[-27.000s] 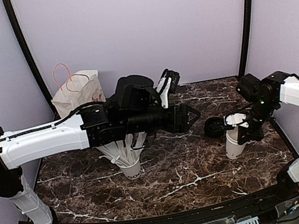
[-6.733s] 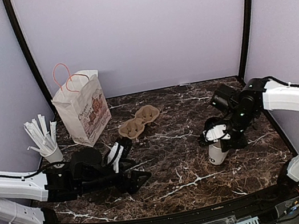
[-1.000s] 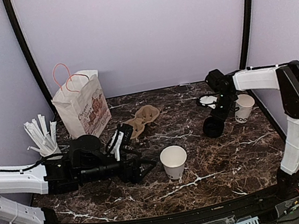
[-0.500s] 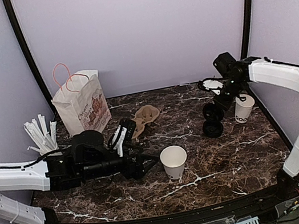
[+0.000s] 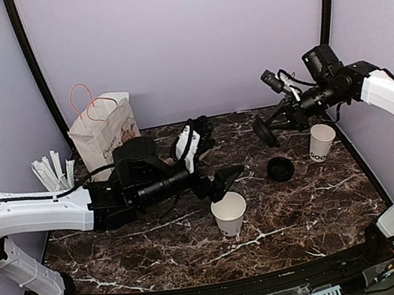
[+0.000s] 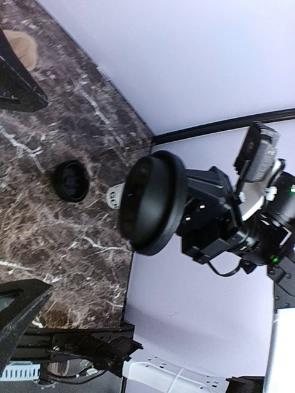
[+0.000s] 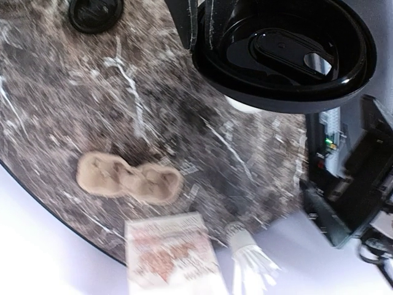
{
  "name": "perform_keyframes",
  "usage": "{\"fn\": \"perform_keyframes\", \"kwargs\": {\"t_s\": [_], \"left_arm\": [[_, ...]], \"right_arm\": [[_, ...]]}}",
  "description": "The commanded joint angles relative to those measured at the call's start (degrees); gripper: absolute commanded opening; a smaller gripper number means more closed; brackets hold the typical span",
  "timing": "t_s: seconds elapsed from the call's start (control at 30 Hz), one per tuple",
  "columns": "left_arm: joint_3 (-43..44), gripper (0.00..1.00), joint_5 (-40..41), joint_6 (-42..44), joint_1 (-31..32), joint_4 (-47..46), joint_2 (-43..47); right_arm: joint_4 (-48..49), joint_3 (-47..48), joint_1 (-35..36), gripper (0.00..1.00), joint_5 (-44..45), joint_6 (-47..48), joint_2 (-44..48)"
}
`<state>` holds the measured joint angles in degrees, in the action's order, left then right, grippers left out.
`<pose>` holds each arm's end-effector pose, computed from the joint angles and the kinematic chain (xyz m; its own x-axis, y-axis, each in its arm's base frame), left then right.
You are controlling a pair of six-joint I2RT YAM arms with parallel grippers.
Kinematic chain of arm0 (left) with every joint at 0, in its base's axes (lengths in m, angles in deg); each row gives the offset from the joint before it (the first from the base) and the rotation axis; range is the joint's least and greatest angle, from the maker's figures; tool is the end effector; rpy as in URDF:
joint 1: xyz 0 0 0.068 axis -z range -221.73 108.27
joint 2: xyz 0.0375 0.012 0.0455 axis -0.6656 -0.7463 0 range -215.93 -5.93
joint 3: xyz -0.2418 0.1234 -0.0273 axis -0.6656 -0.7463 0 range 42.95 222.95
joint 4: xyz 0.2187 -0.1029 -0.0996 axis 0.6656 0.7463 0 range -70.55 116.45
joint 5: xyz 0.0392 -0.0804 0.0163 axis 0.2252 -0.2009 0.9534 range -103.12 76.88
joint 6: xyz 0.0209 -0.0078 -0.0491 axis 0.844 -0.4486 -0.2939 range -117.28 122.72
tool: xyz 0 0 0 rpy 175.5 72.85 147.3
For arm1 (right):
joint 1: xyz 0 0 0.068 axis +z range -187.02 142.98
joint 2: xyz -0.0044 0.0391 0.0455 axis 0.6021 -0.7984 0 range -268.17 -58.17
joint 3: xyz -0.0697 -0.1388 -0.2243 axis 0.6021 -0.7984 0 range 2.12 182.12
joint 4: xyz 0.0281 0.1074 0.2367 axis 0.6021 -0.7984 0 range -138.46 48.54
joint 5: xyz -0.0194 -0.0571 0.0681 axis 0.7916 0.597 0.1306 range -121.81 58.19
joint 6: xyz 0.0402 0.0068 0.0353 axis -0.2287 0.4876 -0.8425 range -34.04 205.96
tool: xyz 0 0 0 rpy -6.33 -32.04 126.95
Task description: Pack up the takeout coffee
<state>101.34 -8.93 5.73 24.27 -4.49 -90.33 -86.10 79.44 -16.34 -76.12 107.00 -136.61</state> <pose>0.1447 -0.3188 0.3188 0.0316 0.0577 -0.9978 0.8810 0.4700 0.0551 0.2557 0.1231 0.3560 -0.3713 -0.4145 -0.8308 -0.9020 0.3734 0.2168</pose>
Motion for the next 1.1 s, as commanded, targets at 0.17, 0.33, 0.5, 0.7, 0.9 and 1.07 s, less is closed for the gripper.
{"fn": "perform_keyframes", "kwargs": {"t_s": [0.17,0.33,0.5,0.7,0.9,1.07], "left_arm": [[4.2,0.99,-5.9,13.9,1.1,-18.2,-2.9],[7.1,0.99,-11.3,12.6,1.1,-18.0,-6.5],[10.2,0.99,-12.9,11.3,1.0,-19.0,-10.3],[11.7,0.98,-9.2,12.2,1.1,-21.6,-12.1],[13.4,0.96,-9.2,12.2,1.1,-21.8,-13.6],[15.5,0.95,-10.3,11.9,1.1,-21.2,-15.5]], "right_arm": [[11.4,-6.5,0.0,0.0,-20.5,-7.9,5.1],[12.5,-6.2,0.1,0.0,-25.4,-9.9,5.0],[15.9,-7.8,0.1,0.01,-27.0,-13.1,6.1],[17.5,-9.3,0.1,0.01,-26.7,-14.3,6.6],[18.1,-9.6,0.1,0.01,-26.5,-14.8,6.8],[18.2,-9.9,0.1,0.02,-26.8,-15.2,6.8]]}}
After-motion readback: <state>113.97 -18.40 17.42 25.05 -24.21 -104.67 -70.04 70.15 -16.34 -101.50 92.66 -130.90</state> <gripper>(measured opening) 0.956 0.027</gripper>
